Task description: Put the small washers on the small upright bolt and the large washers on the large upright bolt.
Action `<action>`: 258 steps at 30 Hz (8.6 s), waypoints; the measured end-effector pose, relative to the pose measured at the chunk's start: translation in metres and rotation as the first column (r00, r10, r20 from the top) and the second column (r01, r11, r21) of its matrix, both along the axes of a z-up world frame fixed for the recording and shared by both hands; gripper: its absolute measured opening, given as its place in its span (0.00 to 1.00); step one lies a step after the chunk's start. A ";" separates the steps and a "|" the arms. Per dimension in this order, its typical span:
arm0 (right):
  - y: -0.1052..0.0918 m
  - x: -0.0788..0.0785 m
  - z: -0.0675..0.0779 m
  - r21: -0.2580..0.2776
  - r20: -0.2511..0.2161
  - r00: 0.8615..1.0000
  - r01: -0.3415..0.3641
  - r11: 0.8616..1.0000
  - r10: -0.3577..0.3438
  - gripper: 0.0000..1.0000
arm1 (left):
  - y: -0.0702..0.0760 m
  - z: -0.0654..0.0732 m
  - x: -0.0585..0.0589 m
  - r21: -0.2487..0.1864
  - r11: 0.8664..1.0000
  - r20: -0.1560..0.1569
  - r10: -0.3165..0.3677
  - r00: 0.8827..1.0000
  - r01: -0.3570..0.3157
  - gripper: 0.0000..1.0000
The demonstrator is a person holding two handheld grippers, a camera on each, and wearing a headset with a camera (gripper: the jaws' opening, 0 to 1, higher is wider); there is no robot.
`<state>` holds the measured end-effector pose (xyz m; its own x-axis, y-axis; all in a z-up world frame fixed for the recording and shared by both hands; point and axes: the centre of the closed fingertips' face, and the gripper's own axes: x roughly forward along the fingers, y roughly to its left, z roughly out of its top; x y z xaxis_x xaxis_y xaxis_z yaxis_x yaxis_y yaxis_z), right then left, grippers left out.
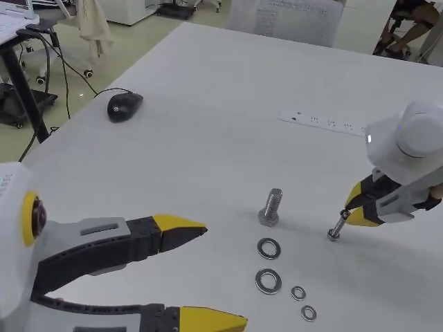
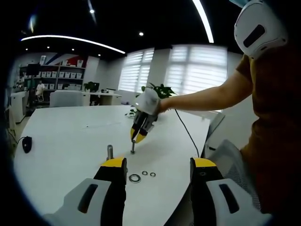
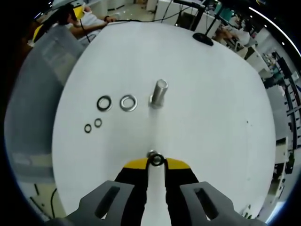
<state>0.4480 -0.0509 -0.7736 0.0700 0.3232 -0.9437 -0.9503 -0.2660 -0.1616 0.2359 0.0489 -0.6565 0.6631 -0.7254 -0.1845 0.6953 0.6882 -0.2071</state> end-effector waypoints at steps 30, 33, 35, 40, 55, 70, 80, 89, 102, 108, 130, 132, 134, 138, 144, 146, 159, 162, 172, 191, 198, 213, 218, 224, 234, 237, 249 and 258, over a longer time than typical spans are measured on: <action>-0.004 0.004 -0.042 0.002 -0.059 0.998 0.017 1.000 -0.017 0.14 | -0.003 -0.008 0.004 0.004 1.000 -0.037 -0.008 0.999 0.008 0.53; -0.005 0.005 -0.045 -0.004 -0.056 0.998 0.010 1.000 -0.010 0.14 | -0.003 -0.009 0.004 0.005 1.000 -0.039 -0.010 0.999 0.010 0.53; -0.005 0.005 -0.045 -0.004 -0.055 0.998 0.009 1.000 -0.009 0.15 | -0.002 -0.008 0.005 0.006 1.000 -0.039 -0.009 0.999 0.009 0.53; -0.007 0.006 -0.041 0.002 -0.047 0.999 0.015 1.000 -0.015 0.16 | -0.002 -0.007 0.004 0.009 1.000 -0.037 -0.008 0.999 0.008 0.53; -0.029 -0.013 -0.020 0.001 -0.025 0.998 0.053 0.999 -0.053 0.16 | -0.003 0.002 -0.001 0.022 1.000 0.000 -0.020 1.000 0.020 0.53; -0.015 -0.086 -0.025 0.035 -0.092 0.995 0.032 0.999 -0.028 0.16 | -0.008 0.010 -0.009 0.027 0.998 0.033 -0.054 0.998 0.053 0.53; -0.006 -0.114 -0.035 0.026 -0.128 0.992 0.013 1.000 -0.010 0.15 | -0.007 0.014 -0.014 0.024 0.998 0.052 -0.058 0.997 0.057 0.53; 0.007 -0.131 -0.048 0.011 -0.147 0.989 -0.033 0.999 0.034 0.17 | -0.004 0.016 -0.016 0.017 0.999 0.061 -0.047 0.997 0.046 0.53; 0.009 -0.135 -0.056 -0.008 -0.148 0.987 -0.066 0.998 0.064 0.19 | -0.003 0.014 -0.014 0.007 1.000 0.063 -0.027 0.998 0.026 0.53; 0.008 -0.135 -0.056 0.006 -0.141 0.987 -0.074 0.997 0.074 0.17 | -0.004 0.014 -0.014 0.006 1.000 0.064 -0.024 0.998 0.024 0.53; 0.004 -0.129 -0.049 0.006 -0.142 0.989 -0.043 0.999 0.044 0.12 | -0.007 0.012 -0.016 0.015 0.999 0.052 -0.030 0.998 0.029 0.53; 0.003 -0.124 -0.045 0.011 -0.129 0.991 -0.037 0.999 0.038 0.12 | -0.007 0.012 -0.016 0.014 0.999 0.051 -0.030 0.998 0.030 0.53; 0.000 -0.118 -0.041 0.008 -0.127 0.992 -0.026 1.000 0.027 0.12 | -0.008 0.012 -0.015 0.016 0.999 0.050 -0.032 0.998 0.031 0.53; -0.006 -0.107 -0.033 0.015 -0.108 0.994 -0.008 1.000 0.009 0.12 | -0.008 0.012 -0.013 0.012 0.999 0.051 -0.032 0.998 0.032 0.53; -0.014 -0.088 -0.021 0.028 -0.084 0.996 0.029 0.999 -0.027 0.12 | -0.009 0.011 -0.010 0.013 0.999 0.048 -0.035 0.998 0.035 0.53; -0.019 -0.077 -0.016 0.031 -0.068 0.997 0.044 0.999 -0.042 0.12 | -0.009 0.011 -0.009 0.014 0.999 0.046 -0.036 0.998 0.036 0.53; -0.026 -0.027 0.014 0.050 0.005 0.996 0.084 0.995 -0.084 0.12 | -0.009 0.007 -0.001 0.015 0.999 0.031 -0.041 0.999 0.040 0.53; -0.023 -0.019 0.020 0.056 0.019 0.996 0.082 0.995 -0.083 0.12 | -0.009 0.007 0.000 0.014 0.999 0.028 -0.042 0.999 0.041 0.53; -0.008 -0.002 0.024 0.052 0.036 0.998 0.058 0.997 -0.059 0.12 | -0.005 0.003 0.005 0.016 0.999 0.016 -0.031 0.999 0.031 0.53; 0.002 0.005 0.009 0.005 0.011 1.000 0.020 1.000 -0.020 0.12 | -0.003 -0.003 0.008 0.003 1.000 0.004 -0.011 1.000 0.011 0.53; -0.001 0.006 0.002 -0.019 0.014 1.000 0.014 1.000 -0.013 0.12 | -0.002 -0.004 0.007 0.001 1.000 0.001 -0.005 1.000 0.005 0.53; 0.000 0.006 -0.020 -0.041 -0.006 1.000 0.000 0.999 0.000 0.13 | -0.001 -0.006 0.006 0.000 1.000 -0.010 0.001 1.000 -0.001 0.53; -0.001 0.007 -0.028 -0.039 -0.014 1.000 -0.001 0.999 0.001 0.13 | 0.000 -0.007 0.007 0.000 1.000 -0.016 0.005 1.000 -0.005 0.53; 0.001 0.009 -0.035 -0.041 -0.027 1.000 0.003 0.999 -0.004 0.13 | 0.002 -0.011 0.007 0.004 1.000 -0.028 0.010 1.000 -0.010 0.53; 0.000 0.010 -0.042 -0.046 -0.031 1.000 0.000 0.999 -0.001 0.15 | 0.003 -0.012 0.009 0.010 1.000 -0.033 0.017 0.999 -0.016 0.53; 0.000 0.010 -0.040 -0.041 -0.028 1.000 0.003 0.999 -0.005 0.15 | 0.003 -0.011 0.008 0.008 1.000 -0.031 0.016 0.999 -0.016 0.53; -0.018 -0.003 -0.023 -0.029 -0.007 1.000 0.025 0.999 -0.025 0.15 | 0.000 -0.005 0.005 0.016 1.000 -0.008 0.004 1.000 -0.004 0.53; -0.021 -0.029 -0.019 -0.018 -0.018 1.000 0.022 1.000 -0.022 0.15 | -0.007 0.001 -0.002 0.031 0.999 0.017 -0.018 1.000 0.017 0.53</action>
<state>0.4193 -0.0721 -0.7926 0.0595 0.3054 -0.9504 -0.9588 -0.2475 -0.1395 0.2342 0.0418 -0.6557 0.6538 -0.7309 -0.1959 0.7104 0.6820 -0.1735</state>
